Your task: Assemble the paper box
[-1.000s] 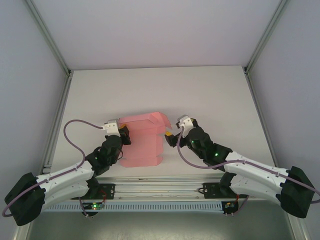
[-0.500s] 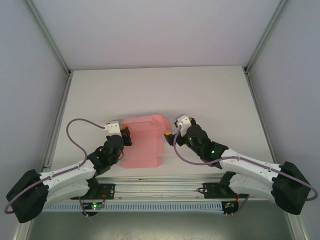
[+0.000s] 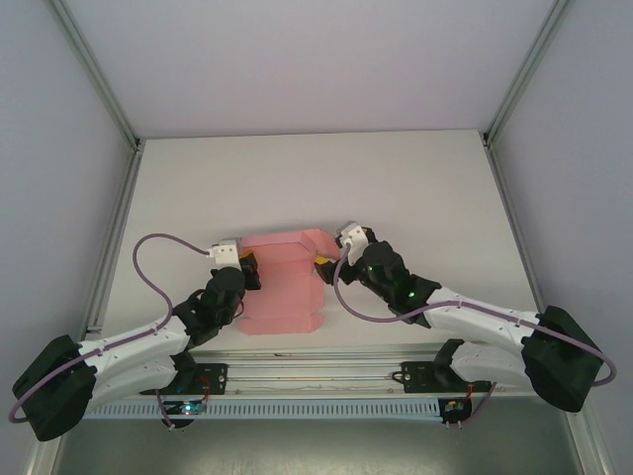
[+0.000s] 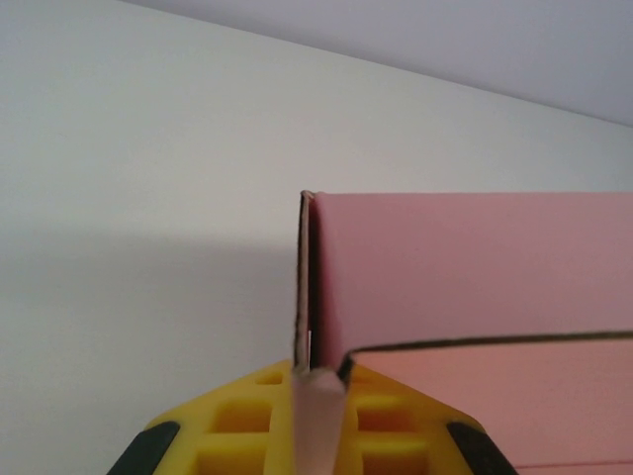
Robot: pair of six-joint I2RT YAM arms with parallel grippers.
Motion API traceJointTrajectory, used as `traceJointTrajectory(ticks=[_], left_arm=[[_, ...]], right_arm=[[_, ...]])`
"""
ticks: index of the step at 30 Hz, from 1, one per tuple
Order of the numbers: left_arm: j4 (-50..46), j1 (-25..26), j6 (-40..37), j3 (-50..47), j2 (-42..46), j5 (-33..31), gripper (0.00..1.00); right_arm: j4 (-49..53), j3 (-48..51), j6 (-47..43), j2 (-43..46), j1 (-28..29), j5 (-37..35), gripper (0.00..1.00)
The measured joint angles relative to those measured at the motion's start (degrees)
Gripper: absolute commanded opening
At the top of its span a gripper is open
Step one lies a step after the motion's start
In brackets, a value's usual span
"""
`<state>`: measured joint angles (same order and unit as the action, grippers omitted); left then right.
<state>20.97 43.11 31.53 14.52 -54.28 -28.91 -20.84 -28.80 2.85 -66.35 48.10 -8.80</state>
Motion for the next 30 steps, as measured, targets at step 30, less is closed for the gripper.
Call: traceJointTrajectory(ticks=[30], left_arm=[[0.8, 0.0, 2.0, 0.0, 1.5, -0.3, 0.00]], right_arm=[[-6.6, 3.5, 1.7, 8.8, 1.3, 0.7, 0.98]])
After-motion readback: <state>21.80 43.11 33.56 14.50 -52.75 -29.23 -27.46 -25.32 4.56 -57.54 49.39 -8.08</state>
